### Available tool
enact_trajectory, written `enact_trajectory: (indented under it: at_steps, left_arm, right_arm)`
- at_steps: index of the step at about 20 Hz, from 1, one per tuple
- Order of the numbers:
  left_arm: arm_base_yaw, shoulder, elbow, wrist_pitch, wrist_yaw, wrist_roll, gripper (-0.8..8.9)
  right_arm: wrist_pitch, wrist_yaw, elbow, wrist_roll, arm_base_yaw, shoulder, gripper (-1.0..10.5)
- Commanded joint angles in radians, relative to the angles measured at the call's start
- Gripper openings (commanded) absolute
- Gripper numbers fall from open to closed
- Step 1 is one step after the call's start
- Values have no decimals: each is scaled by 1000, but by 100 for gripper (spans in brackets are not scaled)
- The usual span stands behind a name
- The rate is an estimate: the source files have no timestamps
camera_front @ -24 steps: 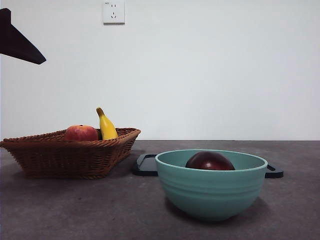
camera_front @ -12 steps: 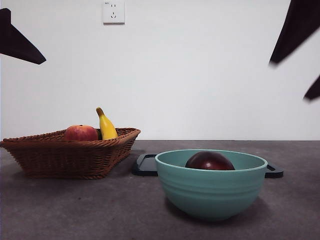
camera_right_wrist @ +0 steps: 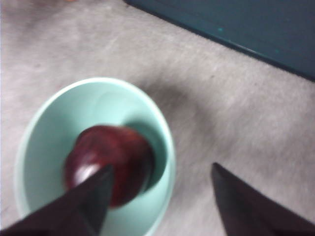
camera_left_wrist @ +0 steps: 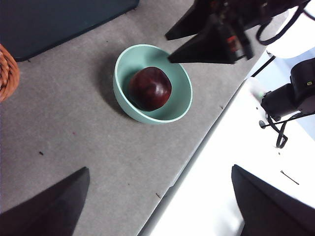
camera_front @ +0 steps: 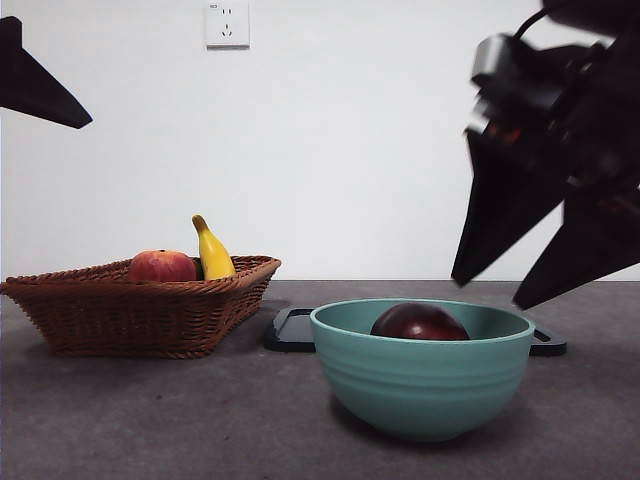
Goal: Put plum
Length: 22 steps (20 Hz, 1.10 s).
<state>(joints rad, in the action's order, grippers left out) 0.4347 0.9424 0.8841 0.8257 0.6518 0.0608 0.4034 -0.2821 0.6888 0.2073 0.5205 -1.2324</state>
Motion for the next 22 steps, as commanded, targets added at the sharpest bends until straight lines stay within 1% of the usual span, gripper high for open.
enact_trajectory:
  at_steps: [1,2,3,6,9,10,16,20,22]
  left_arm:
    - [4,4,8,-11,3,-2,459]
    - [4,4,8,-11,3,-2,459]
    - [4,4,8,-11,3,-2,459]
    - [4,4,8,-11,3,-2,459]
    - [4,4,8,-11,3,-2,459]
    - [4,4,8,-11,3,-2,459]
    - [4,4,8,-11,3,0,459]
    - [4,4,8,-11,3,-1,459]
    - [4,4,8,-11,3,0,459]
  right_arm:
    - [-40,30,2,25,25,-63,260]
    - [-49,44,2,26,31,-82,251]
    - [-60,57,2,25,39,-103,216]
    - [-80,63,2,29,48,-140,136]
    - [-88,77,2,28,54,-143,23]
    - [-91,76,2,29,54,-142,10]
    - [-96,74,23,29,54,-131,10]
    - [-60,78,114,43,49,-126,10]
    - [-55,82,165,43,28,-127,10]
